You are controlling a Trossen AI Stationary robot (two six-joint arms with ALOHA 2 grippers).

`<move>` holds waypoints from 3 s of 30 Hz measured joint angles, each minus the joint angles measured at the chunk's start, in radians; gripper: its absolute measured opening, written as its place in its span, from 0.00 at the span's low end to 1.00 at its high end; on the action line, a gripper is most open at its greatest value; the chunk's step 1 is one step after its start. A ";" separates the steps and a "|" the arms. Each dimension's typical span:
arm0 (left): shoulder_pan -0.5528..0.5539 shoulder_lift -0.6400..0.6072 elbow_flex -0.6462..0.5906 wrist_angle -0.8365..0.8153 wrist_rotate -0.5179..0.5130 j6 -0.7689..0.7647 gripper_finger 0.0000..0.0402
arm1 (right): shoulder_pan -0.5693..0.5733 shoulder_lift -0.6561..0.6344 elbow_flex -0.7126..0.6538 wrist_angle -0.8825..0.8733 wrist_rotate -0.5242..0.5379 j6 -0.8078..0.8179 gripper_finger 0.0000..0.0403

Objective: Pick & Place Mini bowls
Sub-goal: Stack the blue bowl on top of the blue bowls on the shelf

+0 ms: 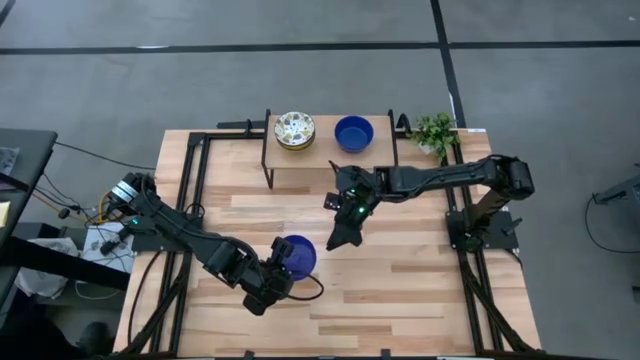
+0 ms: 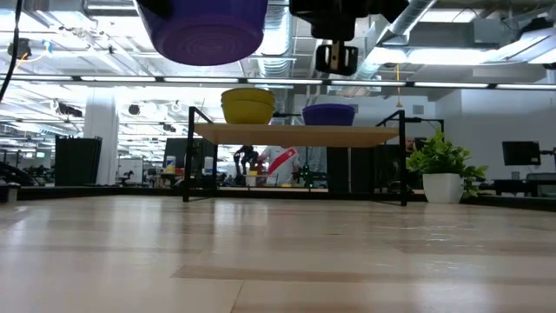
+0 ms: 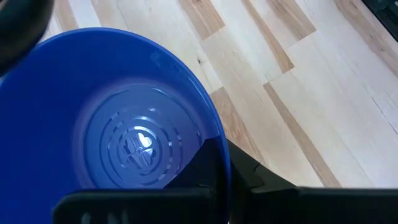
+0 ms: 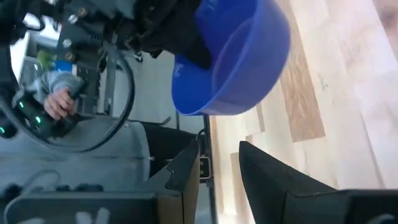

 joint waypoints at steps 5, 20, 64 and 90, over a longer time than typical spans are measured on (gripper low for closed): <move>0.000 0.000 0.000 0.000 0.000 0.000 0.01 | 0.020 0.000 0.052 -0.059 0.083 -0.090 0.26; 0.015 0.000 0.000 -0.004 -0.016 0.000 0.01 | 0.087 0.005 0.237 -0.307 0.415 -0.112 0.25; 0.092 -0.004 0.000 0.027 -0.007 0.013 0.01 | 0.131 0.269 0.668 -0.703 0.605 -0.228 0.18; 0.092 -0.003 -0.002 0.060 0.004 0.016 0.01 | 0.133 0.347 0.671 -0.745 0.598 -0.223 0.11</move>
